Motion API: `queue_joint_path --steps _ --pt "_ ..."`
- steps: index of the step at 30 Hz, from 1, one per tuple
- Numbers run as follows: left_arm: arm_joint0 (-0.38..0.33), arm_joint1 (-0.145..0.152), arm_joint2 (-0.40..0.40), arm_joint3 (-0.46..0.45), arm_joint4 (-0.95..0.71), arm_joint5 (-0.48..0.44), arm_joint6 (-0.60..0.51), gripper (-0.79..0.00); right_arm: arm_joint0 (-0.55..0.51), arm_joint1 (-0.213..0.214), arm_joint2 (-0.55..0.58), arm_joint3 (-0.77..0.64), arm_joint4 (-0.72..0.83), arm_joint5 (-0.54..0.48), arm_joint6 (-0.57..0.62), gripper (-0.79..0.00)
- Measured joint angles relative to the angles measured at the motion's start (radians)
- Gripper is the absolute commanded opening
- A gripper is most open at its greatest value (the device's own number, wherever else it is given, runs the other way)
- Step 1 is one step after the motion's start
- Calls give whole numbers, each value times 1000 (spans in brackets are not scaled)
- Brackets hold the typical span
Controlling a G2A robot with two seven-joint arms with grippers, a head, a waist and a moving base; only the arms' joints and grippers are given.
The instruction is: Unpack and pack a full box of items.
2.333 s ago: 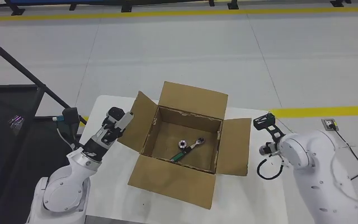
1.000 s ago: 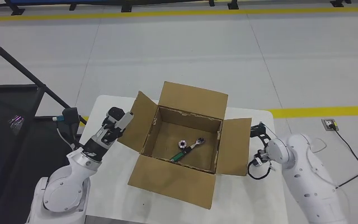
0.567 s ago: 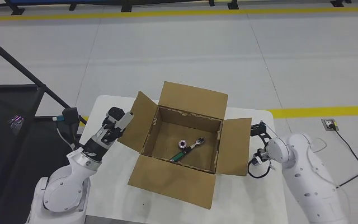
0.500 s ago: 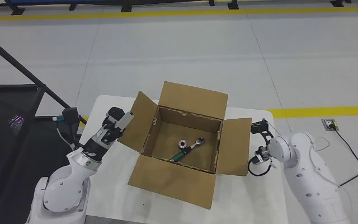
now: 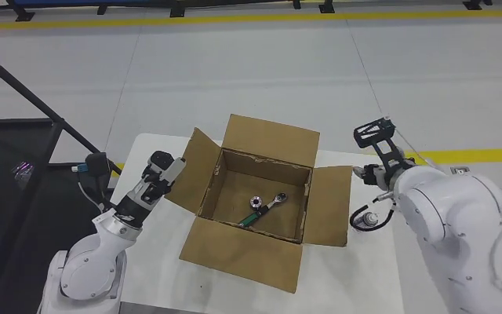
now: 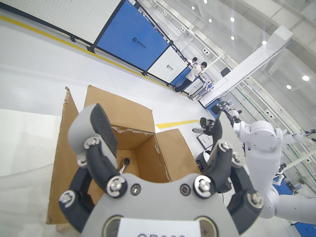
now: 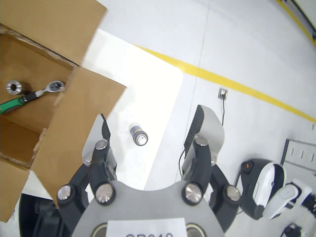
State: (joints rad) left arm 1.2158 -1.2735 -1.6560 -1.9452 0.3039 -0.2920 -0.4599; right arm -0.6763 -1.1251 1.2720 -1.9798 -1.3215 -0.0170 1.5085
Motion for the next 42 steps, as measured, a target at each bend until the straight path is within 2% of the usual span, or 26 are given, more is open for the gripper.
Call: queue_joint_path --steps 2,7,13,15,19,24,27,28,29,30,32,33,34,35,37,42 --pt "8 2 -11 -4 6 8 13 0 60 -13 -76 13 27 -23 1 -111" --pt "29 9 -56 -14 25 24 45 0 228 -62 -291 131 119 -46 -26 -28" --pt "59 20 -132 -28 115 71 57 0 390 -145 -525 363 231 -14 -119 -25" --pt "65 26 -148 -27 149 87 16 0 418 -171 -573 433 267 9 -164 0" --pt "51 42 -169 16 177 89 -134 0 444 -222 -641 563 332 89 -277 0" --pt "-3 56 -145 86 194 76 -262 0 445 -251 -659 623 383 105 -343 0" --pt "-45 61 -107 131 212 71 -287 -80 445 -251 -659 622 383 102 -344 0" --pt "-54 62 -98 141 212 70 -289 -182 445 -251 -659 622 383 102 -344 0" --pt "-63 63 -88 151 214 70 -292 -363 445 -251 -659 622 383 102 -344 0" --pt "-74 64 -76 163 216 70 -295 -416 445 -251 -659 622 383 102 -344 0" --pt "-89 66 -59 179 217 71 -298 -597 444 -251 -659 622 383 102 -344 0" --pt "-94 67 -51 185 217 71 -300 -591 440 -250 -657 623 382 103 -349 0" --pt "-100 68 -42 193 218 74 -300 -705 427 -248 -651 625 378 101 -364 0" --pt "-105 69 -36 198 219 76 -301 -763 418 -247 -644 626 375 98 -373 0" --pt "-113 71 -25 212 220 81 -305 -763 401 -242 -626 621 366 89 -378 0" --pt "-129 75 -7 240 210 100 -309 -686 374 -233 -591 601 351 67 -368 0"
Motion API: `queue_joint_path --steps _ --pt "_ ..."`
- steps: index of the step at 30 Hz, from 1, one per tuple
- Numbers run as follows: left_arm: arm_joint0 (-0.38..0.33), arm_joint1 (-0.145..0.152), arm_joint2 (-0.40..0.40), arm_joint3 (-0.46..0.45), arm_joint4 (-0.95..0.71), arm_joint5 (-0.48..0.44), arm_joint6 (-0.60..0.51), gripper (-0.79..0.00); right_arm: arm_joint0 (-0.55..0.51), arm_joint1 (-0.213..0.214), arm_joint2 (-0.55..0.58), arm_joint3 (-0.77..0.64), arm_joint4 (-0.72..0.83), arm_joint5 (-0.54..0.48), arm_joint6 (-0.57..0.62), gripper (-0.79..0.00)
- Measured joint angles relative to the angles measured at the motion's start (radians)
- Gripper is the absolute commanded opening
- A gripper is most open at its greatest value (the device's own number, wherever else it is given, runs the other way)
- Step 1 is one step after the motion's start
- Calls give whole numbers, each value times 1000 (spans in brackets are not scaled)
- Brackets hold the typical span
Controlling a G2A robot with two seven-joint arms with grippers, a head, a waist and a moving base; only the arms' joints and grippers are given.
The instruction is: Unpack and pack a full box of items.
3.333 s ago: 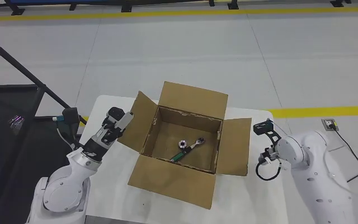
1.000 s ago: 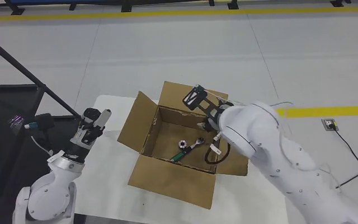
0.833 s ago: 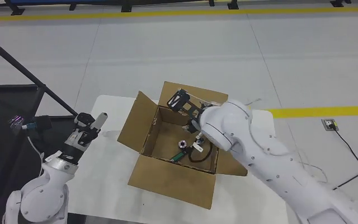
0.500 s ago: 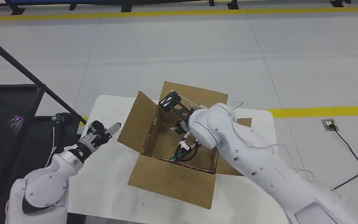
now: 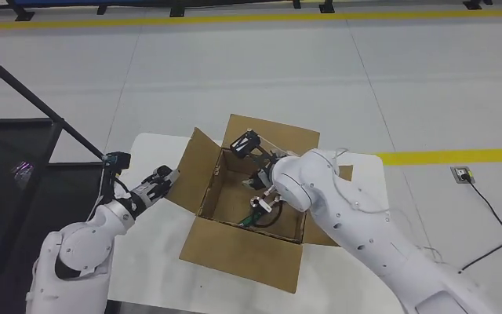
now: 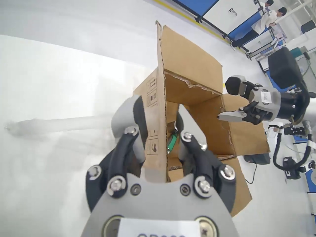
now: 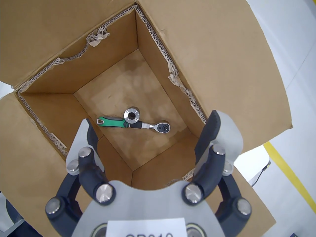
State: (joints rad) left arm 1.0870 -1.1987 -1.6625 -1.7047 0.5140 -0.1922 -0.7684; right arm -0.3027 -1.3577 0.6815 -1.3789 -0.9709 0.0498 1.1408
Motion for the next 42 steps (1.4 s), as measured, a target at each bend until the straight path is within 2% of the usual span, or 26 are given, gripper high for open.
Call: queue_joint_path --steps 3,5,7,17,30,42 --pt "-8 2 7 14 -21 11 -2 -643 -11 2 15 -4 -7 -14 4 0" --pt "-15 4 12 25 -32 21 -1 -671 -17 2 22 -4 -10 -23 5 0" --pt "-22 5 17 35 -49 29 -1 -785 -22 2 28 -2 -12 -30 5 0" --pt "-15 16 14 31 -76 30 10 -785 -14 -16 6 40 -13 -107 56 0" --pt "48 31 -15 -8 -99 31 45 -785 32 -71 -51 167 42 -152 31 0" --pt "125 41 -50 -56 -126 45 95 -785 65 -162 -157 375 106 -175 -31 0"
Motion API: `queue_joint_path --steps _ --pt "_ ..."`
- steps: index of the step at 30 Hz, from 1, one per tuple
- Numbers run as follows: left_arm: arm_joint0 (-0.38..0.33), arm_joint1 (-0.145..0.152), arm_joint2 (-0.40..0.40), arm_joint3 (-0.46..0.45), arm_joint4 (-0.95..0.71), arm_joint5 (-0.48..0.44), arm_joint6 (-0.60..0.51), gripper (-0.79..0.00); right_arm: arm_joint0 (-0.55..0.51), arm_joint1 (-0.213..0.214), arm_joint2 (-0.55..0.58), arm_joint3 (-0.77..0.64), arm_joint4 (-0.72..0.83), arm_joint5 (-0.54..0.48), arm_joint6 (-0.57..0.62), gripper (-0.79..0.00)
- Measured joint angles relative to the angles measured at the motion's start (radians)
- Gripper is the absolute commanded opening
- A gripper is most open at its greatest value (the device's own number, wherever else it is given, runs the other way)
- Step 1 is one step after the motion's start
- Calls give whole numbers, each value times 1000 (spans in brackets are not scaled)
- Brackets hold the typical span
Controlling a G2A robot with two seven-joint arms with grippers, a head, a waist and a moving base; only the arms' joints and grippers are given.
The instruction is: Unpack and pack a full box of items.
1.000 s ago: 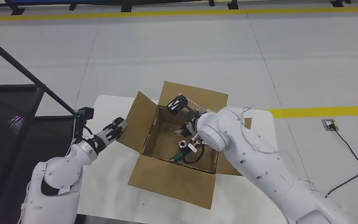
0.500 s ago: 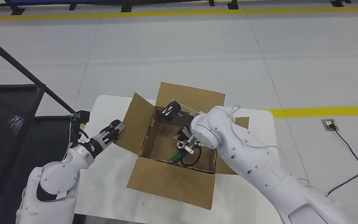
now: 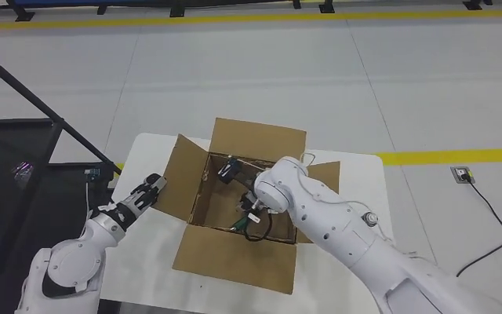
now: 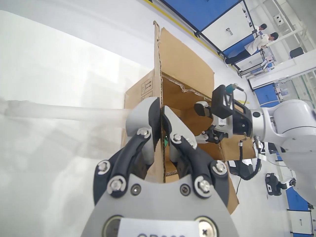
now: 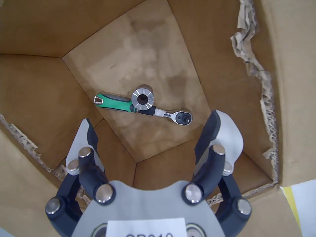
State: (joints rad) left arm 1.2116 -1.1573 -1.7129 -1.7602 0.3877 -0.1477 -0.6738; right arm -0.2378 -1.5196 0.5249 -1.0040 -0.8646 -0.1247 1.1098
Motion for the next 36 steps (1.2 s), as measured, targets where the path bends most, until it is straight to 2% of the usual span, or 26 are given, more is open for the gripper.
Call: queue_joint_path --steps 11,12,13,19,24,25,27,28,30,36 --pt "46 9 -10 -36 -19 -3 9 -785 27 -101 -72 218 38 11 -71 0" --pt "47 10 -10 -36 -20 -3 10 -212 28 -109 -76 236 41 11 -76 0" --pt "49 11 -9 -37 -21 -4 10 0 28 -120 -80 260 44 13 -86 0" --pt "52 16 -8 -39 -23 -1 13 0 27 -169 -91 372 64 35 -149 -3" --pt "55 19 -8 -48 -26 10 29 0 28 -206 -97 448 69 43 -191 -37" --pt "57 19 -8 -50 -26 11 33 0 28 -211 -97 462 69 48 -201 -163" --pt "60 20 -8 -54 -25 13 42 0 28 -223 -96 493 68 58 -224 -345" --pt "61 21 -8 -55 -23 13 45 0 28 -228 -95 505 70 57 -232 -397" --pt "65 22 -9 -58 -21 15 50 0 30 -236 -91 528 76 49 -244 -437" --pt "74 26 -9 -65 -14 22 67 0 41 -262 -87 585 76 23 -259 -739"
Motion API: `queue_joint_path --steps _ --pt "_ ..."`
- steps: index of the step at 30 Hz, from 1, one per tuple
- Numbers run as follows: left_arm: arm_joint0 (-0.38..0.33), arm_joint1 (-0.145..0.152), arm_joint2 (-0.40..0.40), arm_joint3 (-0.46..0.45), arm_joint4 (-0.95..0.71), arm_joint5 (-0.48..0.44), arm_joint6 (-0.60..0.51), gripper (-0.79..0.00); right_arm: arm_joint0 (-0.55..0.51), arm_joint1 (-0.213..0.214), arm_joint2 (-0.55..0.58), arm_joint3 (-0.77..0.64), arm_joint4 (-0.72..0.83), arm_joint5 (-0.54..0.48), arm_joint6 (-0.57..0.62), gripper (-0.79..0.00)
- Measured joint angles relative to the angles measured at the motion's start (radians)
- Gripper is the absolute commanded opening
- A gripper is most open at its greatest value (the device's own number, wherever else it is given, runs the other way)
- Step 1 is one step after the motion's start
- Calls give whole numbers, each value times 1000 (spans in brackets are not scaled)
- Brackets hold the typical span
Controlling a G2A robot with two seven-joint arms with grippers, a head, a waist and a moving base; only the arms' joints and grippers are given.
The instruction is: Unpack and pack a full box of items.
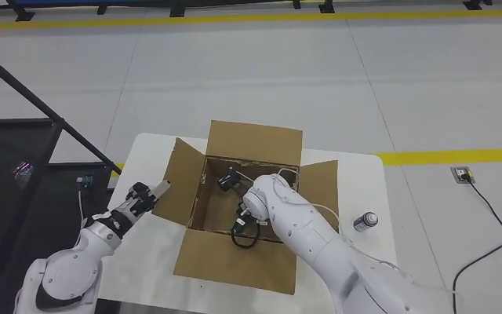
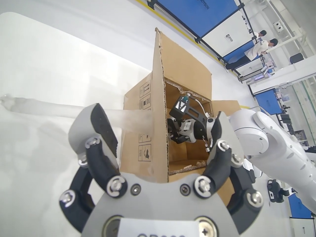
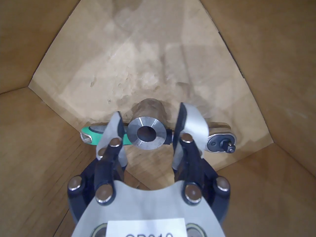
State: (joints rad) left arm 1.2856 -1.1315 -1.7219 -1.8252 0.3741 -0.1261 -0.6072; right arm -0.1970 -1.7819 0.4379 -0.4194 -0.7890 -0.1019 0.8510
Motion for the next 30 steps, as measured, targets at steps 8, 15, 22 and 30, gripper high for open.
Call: queue_joint_path --steps 8,15,22,30 --pt "5 4 10 -8 14 7 12 0 16 -15 19 27 5 -28 -13 -785" --pt "6 7 20 -20 28 14 18 0 48 2 53 -25 -3 -39 16 -785" --pt "-6 10 29 -31 20 12 39 0 20 66 118 -219 -53 16 75 -785" --pt "-9 11 27 -60 10 12 78 0 -164 210 301 -699 -227 101 242 -785"
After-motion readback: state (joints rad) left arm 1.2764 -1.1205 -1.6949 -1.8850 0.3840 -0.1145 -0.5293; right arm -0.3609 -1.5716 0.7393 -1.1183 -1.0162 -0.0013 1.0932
